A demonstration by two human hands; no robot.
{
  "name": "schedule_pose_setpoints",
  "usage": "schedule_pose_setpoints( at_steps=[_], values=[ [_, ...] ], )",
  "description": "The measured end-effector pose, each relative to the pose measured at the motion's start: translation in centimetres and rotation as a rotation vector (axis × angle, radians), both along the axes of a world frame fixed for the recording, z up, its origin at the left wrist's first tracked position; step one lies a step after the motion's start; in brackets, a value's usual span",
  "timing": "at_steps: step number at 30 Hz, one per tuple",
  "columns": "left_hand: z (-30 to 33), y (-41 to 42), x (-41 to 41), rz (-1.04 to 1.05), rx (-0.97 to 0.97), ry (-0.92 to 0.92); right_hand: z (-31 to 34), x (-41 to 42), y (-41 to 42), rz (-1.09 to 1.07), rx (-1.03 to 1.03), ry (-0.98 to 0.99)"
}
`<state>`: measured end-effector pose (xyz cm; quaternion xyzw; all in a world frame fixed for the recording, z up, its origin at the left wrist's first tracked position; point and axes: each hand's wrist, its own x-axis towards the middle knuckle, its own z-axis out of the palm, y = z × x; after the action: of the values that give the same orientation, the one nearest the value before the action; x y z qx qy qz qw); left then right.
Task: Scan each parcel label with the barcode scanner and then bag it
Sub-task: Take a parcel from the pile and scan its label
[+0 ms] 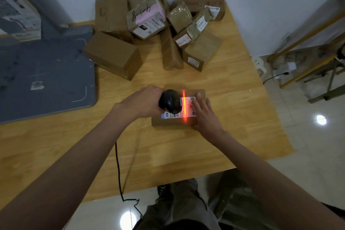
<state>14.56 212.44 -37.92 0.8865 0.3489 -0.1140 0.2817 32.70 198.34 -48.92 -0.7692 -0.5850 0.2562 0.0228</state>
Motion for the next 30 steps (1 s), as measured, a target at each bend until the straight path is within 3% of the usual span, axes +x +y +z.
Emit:
schedule_pose_setpoints(
  at_steps=[20,22,25,27,30],
  values=[
    [-0.6,0.4,-0.5,0.112,-0.009,-0.018,1.0,-0.1,-0.3,-0.033,-0.029,0.050],
    [-0.9,0.2,-0.6,0.261,-0.081,-0.111,0.8,0.0,-0.5,-0.042,0.003,0.083],
    [-1.4,-0.3,-0.8,0.695,-0.303,-0.289,0.4,0.1,-1.2,-0.091,0.080,0.194],
    [-2.3,-0.8,-1.0,0.894,-0.350,-0.301,-0.1,0.0,-2.0,-0.158,0.165,0.302],
    [-3.7,-1.9,-1.3,1.005,-0.487,-0.251,-0.4,-0.7,-2.9,-0.391,0.267,0.538]
  ],
)
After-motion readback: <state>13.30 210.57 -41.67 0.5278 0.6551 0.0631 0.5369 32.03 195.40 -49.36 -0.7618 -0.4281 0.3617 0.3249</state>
